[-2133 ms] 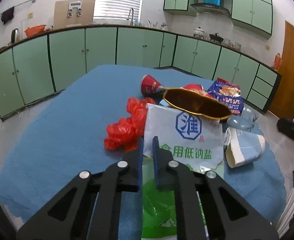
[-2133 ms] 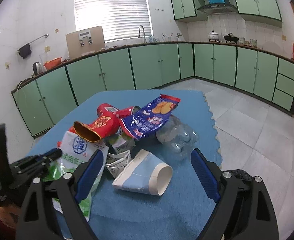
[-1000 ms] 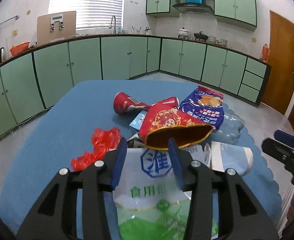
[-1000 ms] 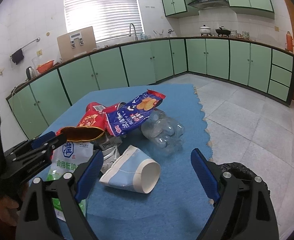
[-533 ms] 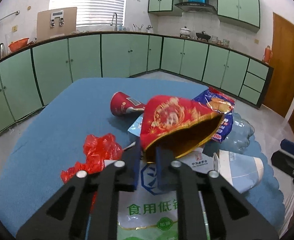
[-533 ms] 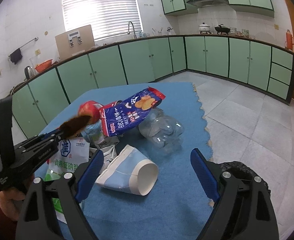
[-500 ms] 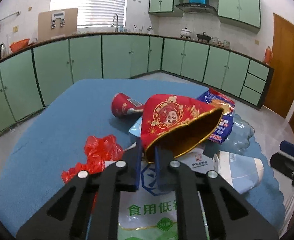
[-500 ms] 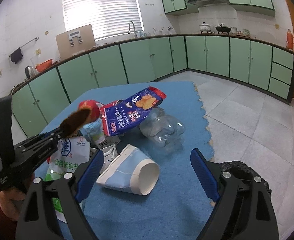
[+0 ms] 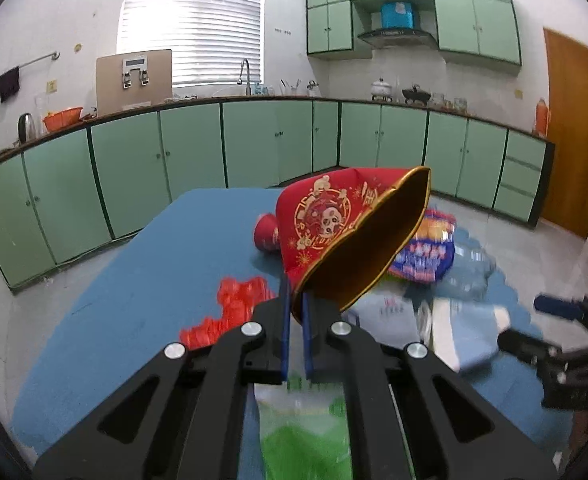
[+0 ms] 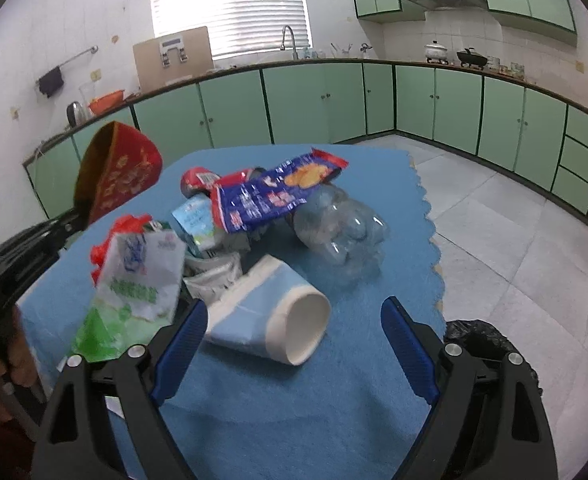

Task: Collect trash
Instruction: 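Grasp the white paper cup with the right tool while the left tool holds the hat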

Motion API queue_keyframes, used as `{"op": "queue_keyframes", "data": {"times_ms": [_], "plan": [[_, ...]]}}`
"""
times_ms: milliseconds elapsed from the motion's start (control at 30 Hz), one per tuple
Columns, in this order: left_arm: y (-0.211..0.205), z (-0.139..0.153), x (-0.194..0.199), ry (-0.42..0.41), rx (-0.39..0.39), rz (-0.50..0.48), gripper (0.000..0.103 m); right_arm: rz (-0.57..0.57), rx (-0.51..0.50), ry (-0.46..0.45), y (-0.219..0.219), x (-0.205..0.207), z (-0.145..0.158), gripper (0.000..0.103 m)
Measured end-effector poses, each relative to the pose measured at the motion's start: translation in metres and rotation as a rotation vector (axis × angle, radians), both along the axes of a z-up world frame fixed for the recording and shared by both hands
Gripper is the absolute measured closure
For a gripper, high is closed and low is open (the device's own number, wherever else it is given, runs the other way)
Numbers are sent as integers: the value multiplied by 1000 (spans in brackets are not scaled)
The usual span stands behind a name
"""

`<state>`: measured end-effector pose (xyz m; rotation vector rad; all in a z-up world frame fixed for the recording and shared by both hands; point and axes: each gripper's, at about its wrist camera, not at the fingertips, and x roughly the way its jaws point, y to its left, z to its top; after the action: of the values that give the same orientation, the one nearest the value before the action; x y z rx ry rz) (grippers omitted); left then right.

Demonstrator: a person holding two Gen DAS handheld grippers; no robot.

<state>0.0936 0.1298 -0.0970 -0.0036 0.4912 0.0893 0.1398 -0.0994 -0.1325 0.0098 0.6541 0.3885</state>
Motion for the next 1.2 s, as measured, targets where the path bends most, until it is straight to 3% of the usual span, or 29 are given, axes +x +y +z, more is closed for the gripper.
{"op": "queue_keyframes", "data": {"times_ms": [133, 367, 767, 833, 900, 1000, 1200], "plan": [[-1, -17, -1, 49, -12, 2, 99, 14, -30, 5, 2, -2, -10, 16], [3, -27, 4, 62, -10, 12, 100, 26, -23, -6, 7, 4, -11, 16], [8, -32, 5, 75, -26, 9, 100, 75, 49, 110, 10, 29, -27, 15], [11, -33, 6, 80, -27, 10, 100, 90, 44, 118, 13, 31, -27, 18], [12, -34, 7, 85, -24, 9, 100, 106, 56, 124, 14, 31, -27, 37], [15, -36, 8, 93, -29, 9, 100, 98, 62, 116, 13, 29, -25, 48], [16, -34, 10, 95, -32, 6, 100, 106, 107, 125, 1, 27, -19, 57]]}}
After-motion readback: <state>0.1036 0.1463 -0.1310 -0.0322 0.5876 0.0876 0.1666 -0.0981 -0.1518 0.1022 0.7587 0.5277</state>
